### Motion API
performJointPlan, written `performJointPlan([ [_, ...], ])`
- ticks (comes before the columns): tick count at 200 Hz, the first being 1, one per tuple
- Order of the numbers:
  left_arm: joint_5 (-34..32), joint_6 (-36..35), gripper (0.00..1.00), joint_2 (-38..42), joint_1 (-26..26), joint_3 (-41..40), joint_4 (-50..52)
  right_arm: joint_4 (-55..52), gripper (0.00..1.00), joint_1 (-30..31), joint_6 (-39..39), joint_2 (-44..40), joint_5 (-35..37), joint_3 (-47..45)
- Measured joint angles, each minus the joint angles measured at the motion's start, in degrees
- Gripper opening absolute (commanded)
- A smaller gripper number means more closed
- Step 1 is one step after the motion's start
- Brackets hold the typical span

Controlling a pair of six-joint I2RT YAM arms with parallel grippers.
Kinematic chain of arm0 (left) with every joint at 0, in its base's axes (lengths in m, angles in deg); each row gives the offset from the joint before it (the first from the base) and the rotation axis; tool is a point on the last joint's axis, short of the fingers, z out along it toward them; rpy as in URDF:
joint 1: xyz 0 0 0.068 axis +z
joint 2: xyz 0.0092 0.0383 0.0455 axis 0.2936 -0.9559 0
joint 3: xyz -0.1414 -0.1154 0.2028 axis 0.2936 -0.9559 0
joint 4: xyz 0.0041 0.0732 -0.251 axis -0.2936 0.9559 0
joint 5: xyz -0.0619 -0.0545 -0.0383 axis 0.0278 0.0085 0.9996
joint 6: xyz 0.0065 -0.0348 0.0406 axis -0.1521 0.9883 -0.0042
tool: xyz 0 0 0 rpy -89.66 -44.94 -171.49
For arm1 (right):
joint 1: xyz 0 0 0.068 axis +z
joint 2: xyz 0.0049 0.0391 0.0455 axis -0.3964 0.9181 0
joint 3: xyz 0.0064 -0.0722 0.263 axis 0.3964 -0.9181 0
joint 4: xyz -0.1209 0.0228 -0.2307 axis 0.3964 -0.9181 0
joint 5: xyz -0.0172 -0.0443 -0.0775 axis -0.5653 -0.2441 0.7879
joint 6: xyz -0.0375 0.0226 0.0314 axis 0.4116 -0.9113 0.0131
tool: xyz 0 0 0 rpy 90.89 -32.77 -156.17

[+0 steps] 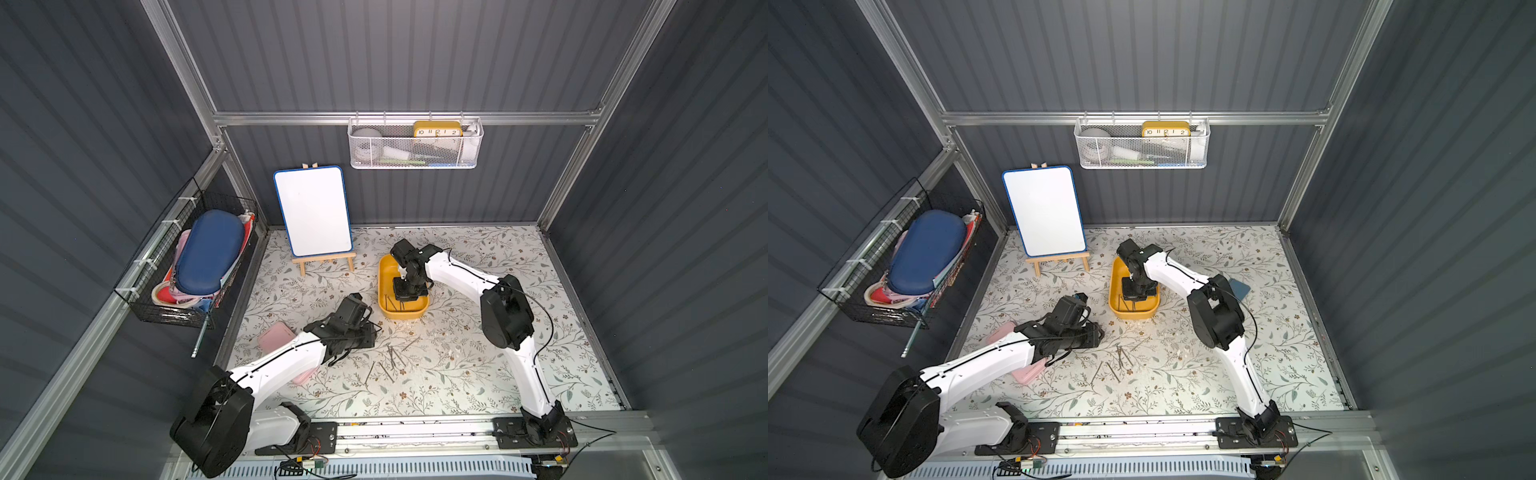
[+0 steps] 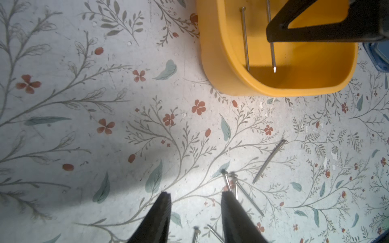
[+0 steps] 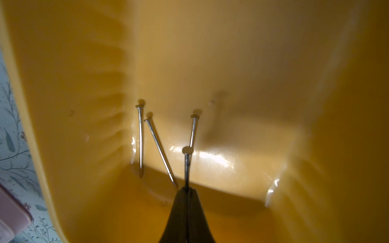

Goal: Put the nails on the desktop into the storage box
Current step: Place the nail in the storage box, then pick up the nail from the center of the board.

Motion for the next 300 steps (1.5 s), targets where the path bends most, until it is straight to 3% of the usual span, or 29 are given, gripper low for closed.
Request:
performJointPlan([
  [72,0.0,-0.2,0.44,0.0,0.0,-0.2,-0.2,2.9,0.0,0.0,-0.3,3.2,0.8,-0.7],
  [130,0.0,-0.2,0.45,0.0,0.0,-0.3,-0.2,2.9,0.21,0.0,0.2,1.3,0.3,-2.0],
  [162,0.0,-0.2,0.45,0.0,0.0,-0.3,-0.2,2.8,0.29,0.0,0.4,-5.5,-1.1,-4.7],
  [209,0.0,-2.2,0.48,1.8,-0.3,-0.3,-0.2,4.1,0.4,0.0,-0.1,-22.9,-2.6,-13.2],
  [224,-0.2,-3.9,0.51,3.9,-2.7,0.0,-0.8,4.5,0.42,-0.3,-0.2,-28.5,-2.3,-17.4],
  [248,-1.6,-7.7,0.55,3.7,-12.7,4.2,-0.9,5.0,0.42,-3.7,-0.4,-35.5,-2.1,-25.6],
  [271,-3.5,-11.7,0.55,-5.4,-21.2,13.1,-0.4,5.6,0.42,-10.2,-0.4,-38.1,-2.1,-33.0],
  [300,-4.5,-15.0,0.54,-16.9,-23.7,18.8,0.5,6.0,0.42,-16.9,-0.3,-39.0,-2.4,-39.8],
])
